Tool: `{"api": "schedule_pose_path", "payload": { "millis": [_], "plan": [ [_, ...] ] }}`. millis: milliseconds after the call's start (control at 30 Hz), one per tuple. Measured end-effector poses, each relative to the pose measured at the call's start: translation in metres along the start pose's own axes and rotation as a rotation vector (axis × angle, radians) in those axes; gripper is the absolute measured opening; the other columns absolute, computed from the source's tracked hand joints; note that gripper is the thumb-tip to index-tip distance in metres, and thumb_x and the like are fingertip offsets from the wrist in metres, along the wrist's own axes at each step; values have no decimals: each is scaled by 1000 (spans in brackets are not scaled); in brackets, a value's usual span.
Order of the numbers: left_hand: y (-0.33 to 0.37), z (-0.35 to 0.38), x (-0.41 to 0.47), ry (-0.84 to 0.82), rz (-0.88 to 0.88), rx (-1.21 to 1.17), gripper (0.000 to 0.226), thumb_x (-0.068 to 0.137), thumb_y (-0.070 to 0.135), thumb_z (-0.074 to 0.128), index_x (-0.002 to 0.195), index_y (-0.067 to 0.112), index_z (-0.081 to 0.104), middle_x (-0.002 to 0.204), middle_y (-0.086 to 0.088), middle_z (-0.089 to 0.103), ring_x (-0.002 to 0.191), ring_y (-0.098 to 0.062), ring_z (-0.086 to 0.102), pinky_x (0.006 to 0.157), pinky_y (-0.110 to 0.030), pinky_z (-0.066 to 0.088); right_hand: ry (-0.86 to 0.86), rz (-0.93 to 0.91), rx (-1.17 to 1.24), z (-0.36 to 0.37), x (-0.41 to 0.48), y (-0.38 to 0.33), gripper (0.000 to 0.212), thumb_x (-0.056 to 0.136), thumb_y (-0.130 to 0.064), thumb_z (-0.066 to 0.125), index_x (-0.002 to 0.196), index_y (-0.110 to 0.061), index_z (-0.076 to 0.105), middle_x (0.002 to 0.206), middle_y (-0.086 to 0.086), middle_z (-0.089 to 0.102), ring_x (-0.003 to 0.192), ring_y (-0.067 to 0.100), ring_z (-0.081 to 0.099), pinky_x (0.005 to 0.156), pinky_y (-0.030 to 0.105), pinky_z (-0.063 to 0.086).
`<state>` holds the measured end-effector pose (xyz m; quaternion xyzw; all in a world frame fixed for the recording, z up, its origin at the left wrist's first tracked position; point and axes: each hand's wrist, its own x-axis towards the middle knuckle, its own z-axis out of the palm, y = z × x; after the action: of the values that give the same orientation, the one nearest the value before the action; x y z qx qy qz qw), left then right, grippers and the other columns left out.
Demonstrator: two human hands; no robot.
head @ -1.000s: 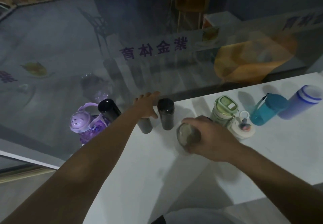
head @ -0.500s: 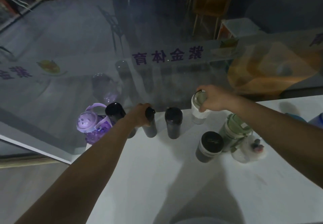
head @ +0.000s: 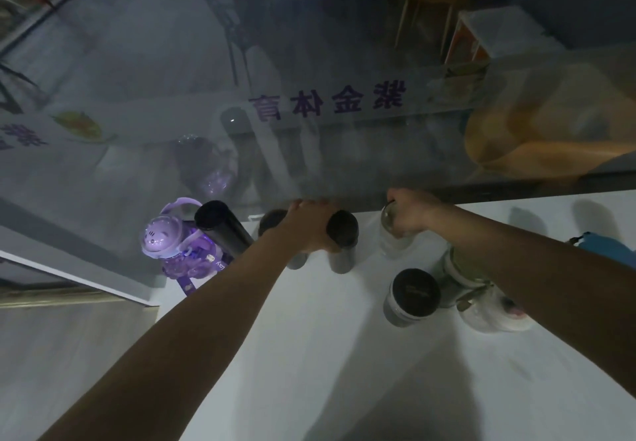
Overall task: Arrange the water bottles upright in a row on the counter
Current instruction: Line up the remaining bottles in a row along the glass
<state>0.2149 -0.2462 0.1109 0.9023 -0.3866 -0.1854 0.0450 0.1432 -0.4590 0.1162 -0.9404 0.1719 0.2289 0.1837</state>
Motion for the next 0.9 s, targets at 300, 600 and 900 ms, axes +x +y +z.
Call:
{"api": "schedule_pose_path", "payload": {
  "millis": [300, 600, 900],
  "plan": [
    [-6, -3, 5, 38, -46, -95, 69, 62, 48, 80, 123, 41, 49, 118, 7, 63, 113, -24, 56, 107, -46, 31, 9, -6, -32, 10, 4, 1, 54, 64, -24, 80, 109, -19, 50, 114, 9, 59, 100, 30, 58, 69, 31, 42],
    [-6, -1, 0, 14, -49, -89, 90, 66, 52, 80, 141, 35, 34, 142, -1, 47, 133, -31, 41, 113, -50, 23, -25, 0, -34, 11, -2, 0, 70, 60, -31, 87, 117, -20, 48, 120, 6, 57, 99, 25, 55, 73, 32, 47],
    [31, 4, -68, 380, -3, -427, 88, 73, 52, 72, 147, 28, 29, 153, -2, 34, 138, -29, 32, 113, -52, 28, 240, 6, 234, -25, -91, 17, 67, 77, -50, 71, 135, -25, 50, 138, 1, 53, 120, 24, 54, 92, 34, 45]
  ]
}}
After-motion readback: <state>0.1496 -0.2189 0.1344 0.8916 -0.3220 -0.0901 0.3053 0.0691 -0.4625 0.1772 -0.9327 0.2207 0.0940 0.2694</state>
